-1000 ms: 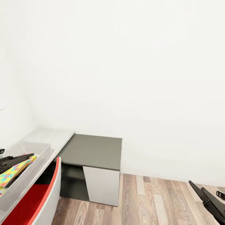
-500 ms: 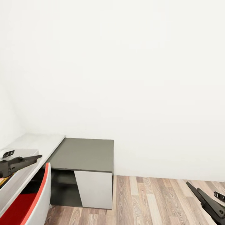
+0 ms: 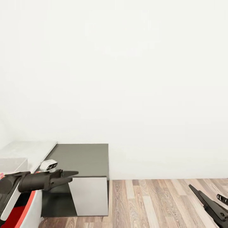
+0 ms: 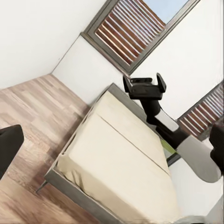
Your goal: Put all the toys in the child's room - the three board games (two on the bed and one on the table), the two jigsaw puzzles on the table, and the tennis ball on the table - inside the toy box on the table in the child's room.
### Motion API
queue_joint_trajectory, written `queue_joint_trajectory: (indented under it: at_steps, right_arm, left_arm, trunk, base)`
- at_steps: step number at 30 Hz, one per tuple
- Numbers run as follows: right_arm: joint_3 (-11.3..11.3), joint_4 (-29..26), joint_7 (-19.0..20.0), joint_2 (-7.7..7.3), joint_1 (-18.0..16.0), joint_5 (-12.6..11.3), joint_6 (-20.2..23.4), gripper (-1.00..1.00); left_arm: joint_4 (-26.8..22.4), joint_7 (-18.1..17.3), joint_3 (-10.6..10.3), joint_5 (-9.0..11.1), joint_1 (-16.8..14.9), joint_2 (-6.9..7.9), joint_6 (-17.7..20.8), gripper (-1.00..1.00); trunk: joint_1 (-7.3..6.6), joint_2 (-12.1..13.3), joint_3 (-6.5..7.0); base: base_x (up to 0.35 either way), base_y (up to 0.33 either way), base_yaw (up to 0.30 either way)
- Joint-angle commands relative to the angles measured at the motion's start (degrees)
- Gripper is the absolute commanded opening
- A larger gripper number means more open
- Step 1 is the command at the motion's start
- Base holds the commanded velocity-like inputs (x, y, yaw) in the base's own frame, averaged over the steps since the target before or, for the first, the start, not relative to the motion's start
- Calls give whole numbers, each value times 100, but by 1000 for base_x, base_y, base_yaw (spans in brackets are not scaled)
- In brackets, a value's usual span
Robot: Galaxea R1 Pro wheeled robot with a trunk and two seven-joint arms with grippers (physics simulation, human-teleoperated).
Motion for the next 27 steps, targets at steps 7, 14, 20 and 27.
queue_joint_trajectory:
  at_steps: [7, 14, 20, 27]
  right_arm:
    - [12, 61, -43, 5, 1, 329, -32, 100]
    - [183, 64, -191, 39, 2, 514, -120, 100]
    - [310, 321, -360, 156, 5, 1021, -162, 100]
    - [339, 1247, -652, 187, 2, 1899, -659, 100]
  left_arm:
    - [57, 499, -577, -216, 314, -82, 54, 100]
    - [291, 1775, -1075, -1114, 870, -103, 52, 100]
    - [1366, 3526, -1167, -1806, 997, -553, -262, 100]
    - [3378, 6014, -1171, -1998, 1009, -1234, -1441, 100]
  trunk:
    - [2, -3, 50]
    - [2, -3, 57]
    - [2, -3, 58]
    - [2, -3, 58]
  base:
    - [0, 0, -150]
    - [0, 0, -23]
    - [0, 0, -2]
    - [0, 0, 0]
